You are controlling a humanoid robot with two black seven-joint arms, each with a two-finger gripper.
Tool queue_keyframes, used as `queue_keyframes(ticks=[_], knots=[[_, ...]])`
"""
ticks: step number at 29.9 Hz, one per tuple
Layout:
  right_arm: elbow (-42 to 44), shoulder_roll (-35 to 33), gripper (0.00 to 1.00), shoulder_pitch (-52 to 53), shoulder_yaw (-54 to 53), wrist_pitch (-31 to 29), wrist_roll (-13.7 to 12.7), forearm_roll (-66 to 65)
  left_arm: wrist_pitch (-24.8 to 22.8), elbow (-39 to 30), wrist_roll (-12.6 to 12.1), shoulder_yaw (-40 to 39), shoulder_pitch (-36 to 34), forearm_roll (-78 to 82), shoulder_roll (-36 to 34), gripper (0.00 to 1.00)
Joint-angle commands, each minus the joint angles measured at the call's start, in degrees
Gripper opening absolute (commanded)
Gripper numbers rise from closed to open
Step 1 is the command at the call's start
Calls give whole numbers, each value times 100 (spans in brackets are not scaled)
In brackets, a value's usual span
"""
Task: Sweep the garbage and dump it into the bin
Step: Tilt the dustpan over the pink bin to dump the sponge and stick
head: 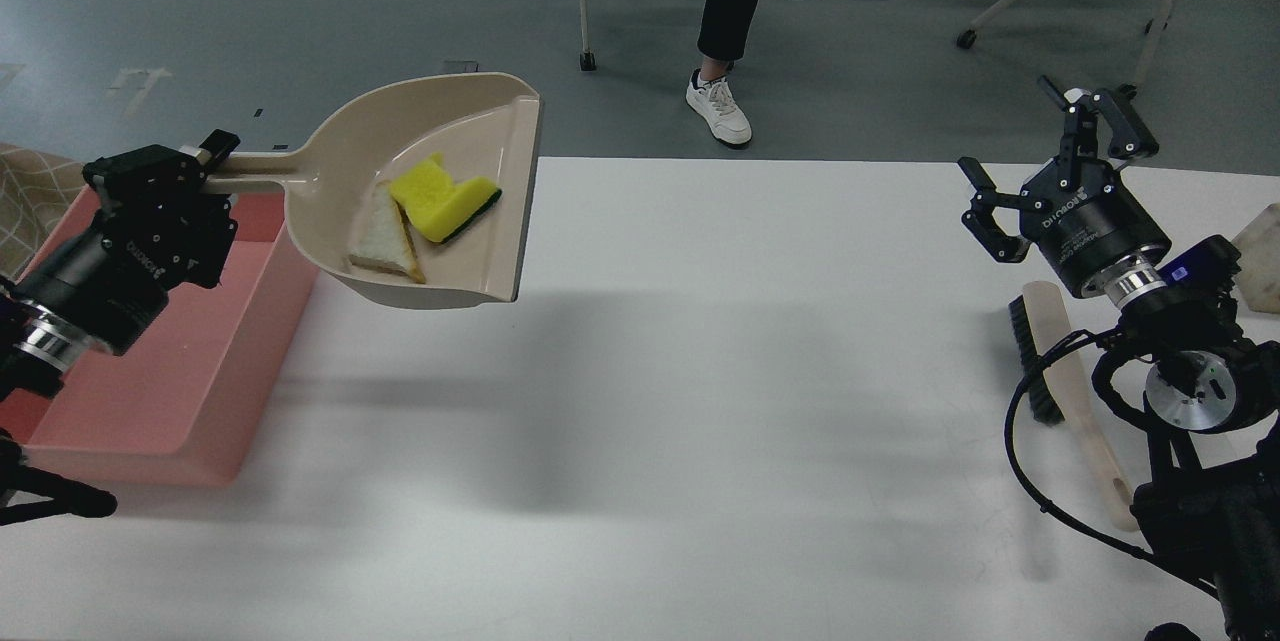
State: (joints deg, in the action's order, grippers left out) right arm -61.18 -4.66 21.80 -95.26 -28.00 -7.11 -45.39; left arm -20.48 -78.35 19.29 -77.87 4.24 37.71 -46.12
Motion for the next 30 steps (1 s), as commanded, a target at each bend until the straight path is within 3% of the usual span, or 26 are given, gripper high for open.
queue_keyframes(ticks=[1,3,8,13,20,23,30], knots=[[0,0,99,-9,-1,0,0,-5,-359,539,49,-272,7,-9,-143,8],[-17,9,99,0,8,0,0,-5,-752,1039,57,-562,7,0,-169,8],[-35,18,99,0,16,0,0,-5,-752,1647,57,-1002,7,0,-161,8],[-52,18,99,9,77,0,0,-5,-752,1910,75,-1248,51,-9,-161,8],[-131,0,99,18,148,0,0,-5,-752,2569,277,-1380,60,0,-248,8],[-131,0,99,0,148,0,0,-5,-752,2711,461,-1380,165,9,-380,9],[-131,0,99,-26,157,0,0,-5,-752,2852,567,-1389,429,18,-565,9]])
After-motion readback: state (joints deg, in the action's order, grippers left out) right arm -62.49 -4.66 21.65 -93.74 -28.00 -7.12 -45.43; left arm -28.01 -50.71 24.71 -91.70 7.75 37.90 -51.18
